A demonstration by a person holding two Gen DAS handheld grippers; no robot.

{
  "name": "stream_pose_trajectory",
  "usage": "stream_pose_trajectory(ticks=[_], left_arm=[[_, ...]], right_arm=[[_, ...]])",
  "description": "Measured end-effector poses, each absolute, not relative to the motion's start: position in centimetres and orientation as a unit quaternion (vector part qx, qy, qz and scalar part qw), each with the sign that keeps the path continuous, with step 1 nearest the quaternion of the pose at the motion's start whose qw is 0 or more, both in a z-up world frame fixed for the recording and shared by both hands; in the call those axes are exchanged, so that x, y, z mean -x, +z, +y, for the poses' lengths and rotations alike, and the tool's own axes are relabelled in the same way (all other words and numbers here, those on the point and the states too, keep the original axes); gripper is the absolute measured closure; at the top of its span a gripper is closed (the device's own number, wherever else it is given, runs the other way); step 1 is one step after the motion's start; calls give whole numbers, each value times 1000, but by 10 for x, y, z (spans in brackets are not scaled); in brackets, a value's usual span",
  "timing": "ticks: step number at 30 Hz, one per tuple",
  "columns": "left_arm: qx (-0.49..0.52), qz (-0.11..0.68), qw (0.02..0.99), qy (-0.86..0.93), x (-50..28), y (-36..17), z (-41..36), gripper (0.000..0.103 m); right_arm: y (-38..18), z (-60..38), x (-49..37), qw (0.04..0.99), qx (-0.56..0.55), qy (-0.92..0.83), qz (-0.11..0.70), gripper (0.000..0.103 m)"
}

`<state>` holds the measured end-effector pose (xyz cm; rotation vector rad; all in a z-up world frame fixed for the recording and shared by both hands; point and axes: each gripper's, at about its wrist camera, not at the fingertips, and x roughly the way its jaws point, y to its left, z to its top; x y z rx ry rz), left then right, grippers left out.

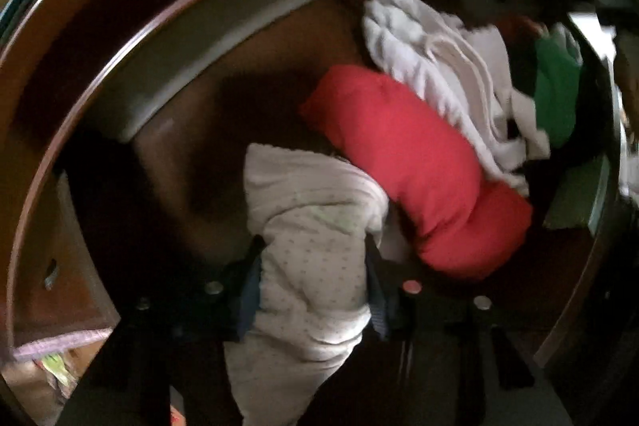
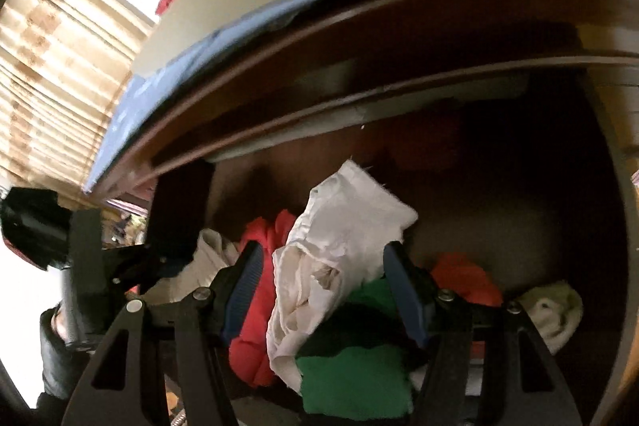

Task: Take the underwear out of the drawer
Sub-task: 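Grasp the beige dotted garment with the left tool while the right tool grasps the white underwear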

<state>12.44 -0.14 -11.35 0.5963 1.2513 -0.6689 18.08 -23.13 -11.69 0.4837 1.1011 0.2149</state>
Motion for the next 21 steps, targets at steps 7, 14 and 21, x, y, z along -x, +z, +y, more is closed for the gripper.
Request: stream_pose_trajectory(ticks=[7,14,21], left_arm=[[-154,526,791,-271,-115,-80,31,62],[-18,484,837,-257,-112,-40,55,62],[1,466,846,-261,-100,-17,63,62]], right_arm=[[-130,-202,-193,810,-177,89,551,38],[-147,-191,-208,789,-155,42,593,38],[-161,-181,-219,771,-146,22,619,38]])
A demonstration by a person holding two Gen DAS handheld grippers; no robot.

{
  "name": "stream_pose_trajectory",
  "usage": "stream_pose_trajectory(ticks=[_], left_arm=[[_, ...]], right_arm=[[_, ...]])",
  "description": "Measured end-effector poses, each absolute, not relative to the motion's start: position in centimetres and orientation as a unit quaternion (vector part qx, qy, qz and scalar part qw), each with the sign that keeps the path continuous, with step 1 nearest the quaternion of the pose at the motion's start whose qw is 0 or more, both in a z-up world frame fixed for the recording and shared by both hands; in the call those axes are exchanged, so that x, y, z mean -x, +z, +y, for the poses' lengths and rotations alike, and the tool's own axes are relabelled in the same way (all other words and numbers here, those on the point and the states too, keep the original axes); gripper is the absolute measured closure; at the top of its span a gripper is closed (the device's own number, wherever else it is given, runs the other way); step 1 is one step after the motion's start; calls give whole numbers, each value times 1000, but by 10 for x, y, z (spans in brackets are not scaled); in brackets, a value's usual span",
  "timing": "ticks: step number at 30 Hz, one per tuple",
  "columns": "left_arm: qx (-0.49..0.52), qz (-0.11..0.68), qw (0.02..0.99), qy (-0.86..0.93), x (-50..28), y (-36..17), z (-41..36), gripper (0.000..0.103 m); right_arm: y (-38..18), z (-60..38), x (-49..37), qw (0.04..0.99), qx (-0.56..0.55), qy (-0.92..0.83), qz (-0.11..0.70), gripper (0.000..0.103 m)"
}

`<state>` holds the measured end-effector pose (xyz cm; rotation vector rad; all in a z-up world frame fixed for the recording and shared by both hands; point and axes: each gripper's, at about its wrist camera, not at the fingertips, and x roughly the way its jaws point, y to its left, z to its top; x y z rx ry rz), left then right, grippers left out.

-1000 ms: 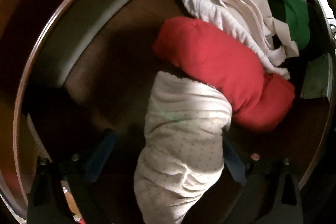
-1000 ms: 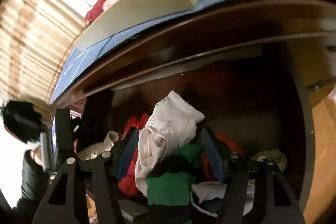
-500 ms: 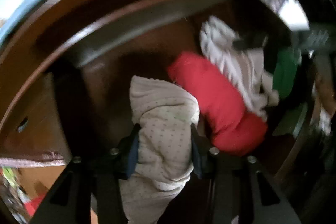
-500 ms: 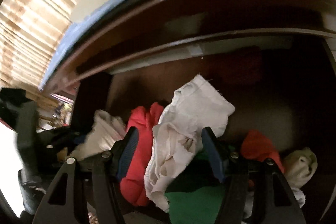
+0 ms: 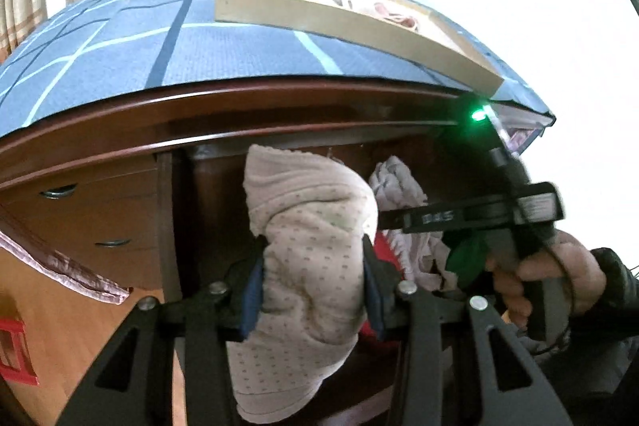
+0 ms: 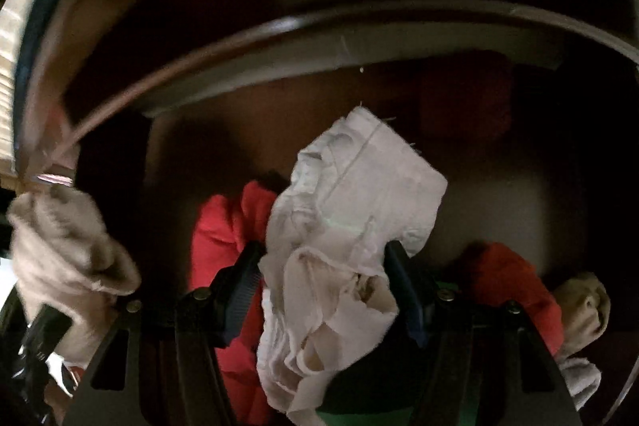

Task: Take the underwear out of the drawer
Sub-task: 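Grasp the beige dotted garment with the left tool while the right tool grasps the white underwear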

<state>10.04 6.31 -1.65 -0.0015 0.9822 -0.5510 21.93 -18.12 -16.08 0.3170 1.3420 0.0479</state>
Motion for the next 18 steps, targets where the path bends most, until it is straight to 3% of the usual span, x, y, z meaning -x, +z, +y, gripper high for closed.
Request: stream_pose_trajectory(ticks=[2,9,18], left_arm=[[9,462,846,-266,-101,-15,67,62],[33,451,851,-269,-98,-14,59,62],[59,441,856,-261,-92,2,59,62]], right_arm=[[-163,-175,-222,767,-118,26,630,39],[-159,-180,-213,775,-112,88,615,63],[-100,-214,-166,844,-177,137,488,66]])
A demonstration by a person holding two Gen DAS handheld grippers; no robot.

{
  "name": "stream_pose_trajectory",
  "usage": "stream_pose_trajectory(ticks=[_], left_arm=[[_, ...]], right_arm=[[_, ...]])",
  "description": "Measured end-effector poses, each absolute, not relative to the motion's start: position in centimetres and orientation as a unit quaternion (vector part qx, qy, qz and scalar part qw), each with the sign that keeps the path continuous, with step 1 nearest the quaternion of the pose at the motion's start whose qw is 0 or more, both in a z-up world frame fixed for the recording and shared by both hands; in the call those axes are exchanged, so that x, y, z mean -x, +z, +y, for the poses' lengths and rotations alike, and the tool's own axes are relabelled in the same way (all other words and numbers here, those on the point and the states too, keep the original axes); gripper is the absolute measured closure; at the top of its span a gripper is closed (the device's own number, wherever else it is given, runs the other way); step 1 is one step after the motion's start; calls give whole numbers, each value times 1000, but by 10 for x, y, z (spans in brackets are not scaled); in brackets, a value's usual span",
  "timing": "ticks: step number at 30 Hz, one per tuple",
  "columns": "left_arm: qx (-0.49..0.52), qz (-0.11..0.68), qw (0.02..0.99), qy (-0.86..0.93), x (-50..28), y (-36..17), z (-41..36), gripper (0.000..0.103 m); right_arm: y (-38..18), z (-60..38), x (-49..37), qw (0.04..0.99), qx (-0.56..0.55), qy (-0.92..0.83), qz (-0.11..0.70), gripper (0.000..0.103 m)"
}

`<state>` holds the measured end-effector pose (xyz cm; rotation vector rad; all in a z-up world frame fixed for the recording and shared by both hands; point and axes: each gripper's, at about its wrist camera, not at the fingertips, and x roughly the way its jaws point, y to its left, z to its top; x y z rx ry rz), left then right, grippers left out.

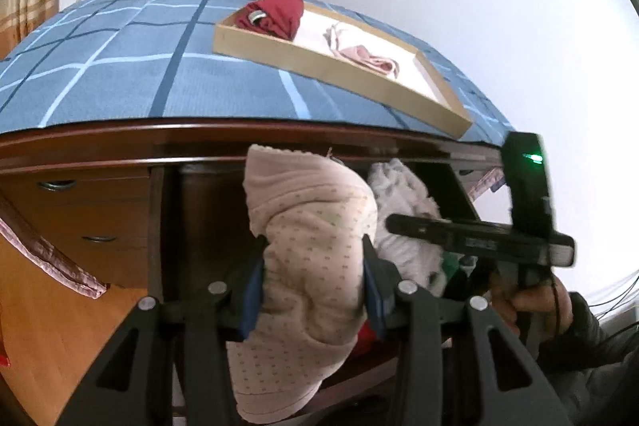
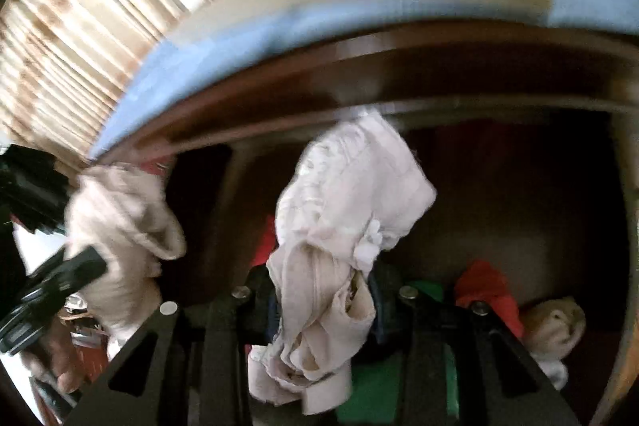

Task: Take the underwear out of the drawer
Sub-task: 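Grasp the beige dotted garment with the left tool while the right tool grasps the white underwear, then lift both held garments out of the drawer and carry them over the tray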

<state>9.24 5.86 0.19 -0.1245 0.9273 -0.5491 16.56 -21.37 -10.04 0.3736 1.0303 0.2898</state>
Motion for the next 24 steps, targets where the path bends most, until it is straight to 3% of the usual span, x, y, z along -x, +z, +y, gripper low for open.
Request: stream_pose_trajectory(ticks=[9,24], left_arm=[[59,421,867,-260,-87,23,43,62],[24,379,882,-277,-110,74,-4,62]], right_arm=[[-42,-228,-123,881,-202,209,372,66],[16,-255,-114,915,-184,176,312,66]])
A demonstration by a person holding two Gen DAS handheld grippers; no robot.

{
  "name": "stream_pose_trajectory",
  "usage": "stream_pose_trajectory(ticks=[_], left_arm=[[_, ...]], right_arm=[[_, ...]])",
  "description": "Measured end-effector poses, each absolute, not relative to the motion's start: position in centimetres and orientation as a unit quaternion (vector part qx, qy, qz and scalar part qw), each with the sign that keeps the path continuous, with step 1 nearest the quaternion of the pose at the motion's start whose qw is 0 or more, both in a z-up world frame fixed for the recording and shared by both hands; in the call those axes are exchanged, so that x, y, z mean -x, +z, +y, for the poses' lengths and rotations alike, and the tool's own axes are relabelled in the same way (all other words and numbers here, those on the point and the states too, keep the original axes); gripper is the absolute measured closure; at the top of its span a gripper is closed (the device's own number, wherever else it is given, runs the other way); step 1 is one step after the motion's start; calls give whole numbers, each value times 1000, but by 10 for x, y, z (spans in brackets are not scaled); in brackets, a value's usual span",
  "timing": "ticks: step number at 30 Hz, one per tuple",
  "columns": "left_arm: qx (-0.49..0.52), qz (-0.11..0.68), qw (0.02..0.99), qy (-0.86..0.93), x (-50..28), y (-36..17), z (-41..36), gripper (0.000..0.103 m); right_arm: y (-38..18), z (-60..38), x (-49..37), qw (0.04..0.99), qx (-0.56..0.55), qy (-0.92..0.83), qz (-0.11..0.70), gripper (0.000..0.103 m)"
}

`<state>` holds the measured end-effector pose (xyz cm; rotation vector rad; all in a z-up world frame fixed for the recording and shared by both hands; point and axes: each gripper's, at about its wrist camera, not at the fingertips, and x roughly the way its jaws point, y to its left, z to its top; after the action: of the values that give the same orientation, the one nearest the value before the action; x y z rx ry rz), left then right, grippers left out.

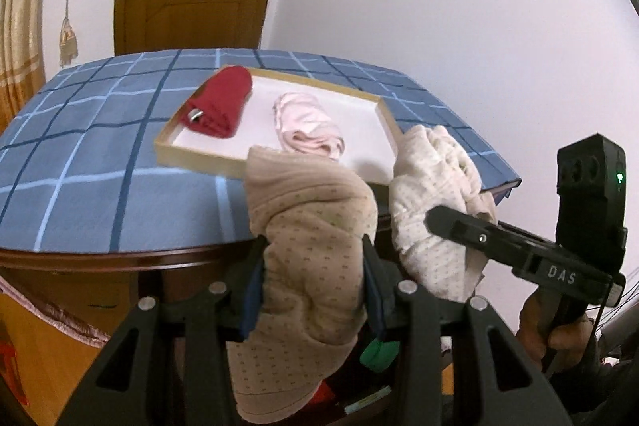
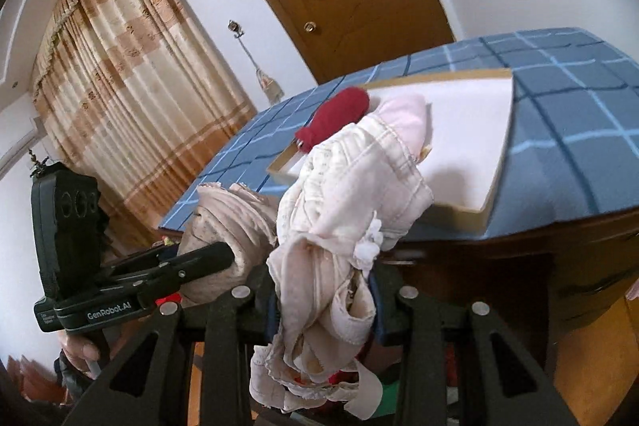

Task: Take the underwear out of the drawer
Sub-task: 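Lift both held garments out of the drawer and carry them over the tray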

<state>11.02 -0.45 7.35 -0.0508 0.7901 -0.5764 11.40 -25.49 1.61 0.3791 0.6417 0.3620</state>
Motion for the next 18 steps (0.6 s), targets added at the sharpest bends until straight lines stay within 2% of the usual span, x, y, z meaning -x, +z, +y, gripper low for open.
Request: stream_pose_trajectory(ticks=[18], left_arm=[[11,329,899,-287,-164,119,-60,62]], right_arm=[[65,-286,-156,938,-167,124,278,66]])
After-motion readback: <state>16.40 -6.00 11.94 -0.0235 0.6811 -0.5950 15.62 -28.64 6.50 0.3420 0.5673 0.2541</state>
